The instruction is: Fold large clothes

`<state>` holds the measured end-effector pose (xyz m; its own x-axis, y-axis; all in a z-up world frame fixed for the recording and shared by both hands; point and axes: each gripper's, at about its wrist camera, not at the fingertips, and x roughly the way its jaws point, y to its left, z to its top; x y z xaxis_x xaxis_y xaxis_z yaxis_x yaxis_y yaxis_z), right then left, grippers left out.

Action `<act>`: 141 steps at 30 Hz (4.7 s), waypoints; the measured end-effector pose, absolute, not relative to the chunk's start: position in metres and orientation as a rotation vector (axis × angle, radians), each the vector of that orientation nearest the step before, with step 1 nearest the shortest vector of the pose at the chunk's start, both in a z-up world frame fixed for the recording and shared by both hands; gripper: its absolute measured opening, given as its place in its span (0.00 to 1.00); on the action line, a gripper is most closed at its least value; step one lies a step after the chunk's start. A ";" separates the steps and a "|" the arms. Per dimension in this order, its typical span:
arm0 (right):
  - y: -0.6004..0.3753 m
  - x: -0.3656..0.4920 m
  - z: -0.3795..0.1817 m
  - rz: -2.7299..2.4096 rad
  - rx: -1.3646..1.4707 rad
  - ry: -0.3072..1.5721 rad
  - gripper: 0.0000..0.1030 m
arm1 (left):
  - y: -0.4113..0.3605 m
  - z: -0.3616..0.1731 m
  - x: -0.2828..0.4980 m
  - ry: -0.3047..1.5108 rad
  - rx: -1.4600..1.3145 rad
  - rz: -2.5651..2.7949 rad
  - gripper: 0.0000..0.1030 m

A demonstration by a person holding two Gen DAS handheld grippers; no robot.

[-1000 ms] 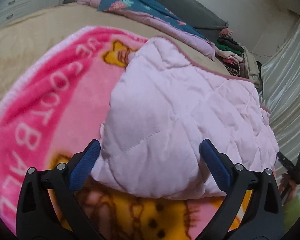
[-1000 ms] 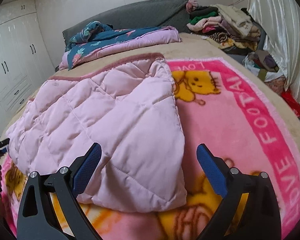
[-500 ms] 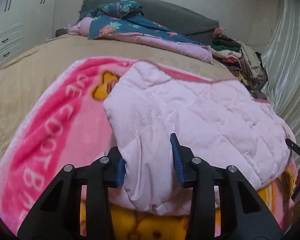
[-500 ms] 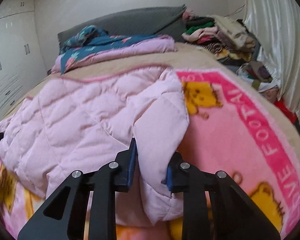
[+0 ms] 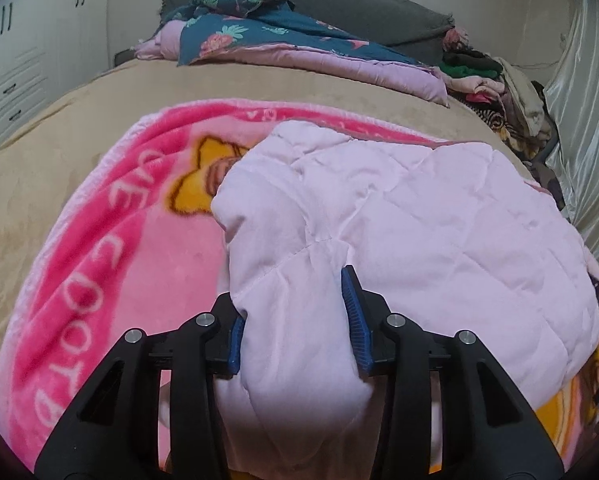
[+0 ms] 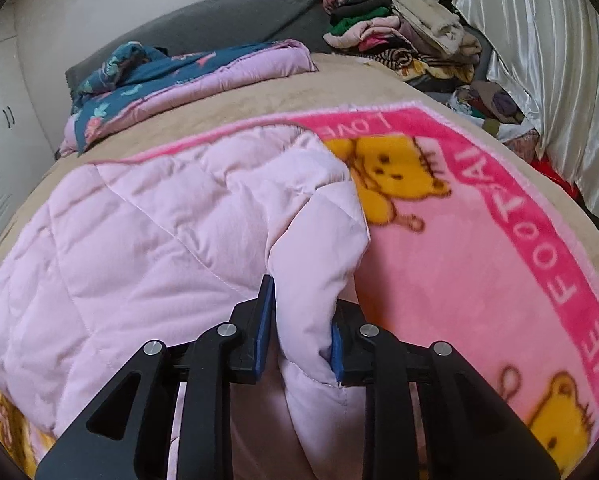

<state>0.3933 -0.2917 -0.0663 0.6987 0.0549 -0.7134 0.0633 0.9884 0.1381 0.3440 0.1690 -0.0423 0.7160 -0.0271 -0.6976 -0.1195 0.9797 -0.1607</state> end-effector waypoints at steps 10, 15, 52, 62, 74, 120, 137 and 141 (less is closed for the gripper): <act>-0.308 0.376 -0.062 0.012 0.250 0.806 0.44 | 0.169 -0.036 0.330 0.763 -0.194 0.088 0.42; -0.317 0.353 -0.050 0.018 0.305 0.769 0.81 | 0.168 -0.027 0.317 0.738 -0.189 0.100 0.62; -0.306 0.243 -0.063 0.053 0.411 0.788 0.96 | 0.158 -0.062 0.244 0.828 -0.510 0.064 0.91; -0.307 0.281 -0.083 0.028 0.600 0.819 0.96 | 0.167 -0.075 0.269 0.786 -0.713 0.004 0.91; -0.312 0.320 -0.100 0.006 0.677 0.798 0.96 | 0.175 -0.093 0.300 0.795 -0.803 0.012 0.92; -0.286 0.332 -0.088 0.064 0.489 0.734 0.53 | 0.148 -0.062 0.317 0.710 -0.525 -0.004 0.48; -0.262 0.300 -0.034 0.139 0.202 0.627 0.31 | 0.142 -0.025 0.298 0.659 -0.413 -0.009 0.34; -0.257 0.279 -0.015 0.169 0.141 0.590 0.30 | 0.140 -0.012 0.279 0.650 -0.381 -0.016 0.34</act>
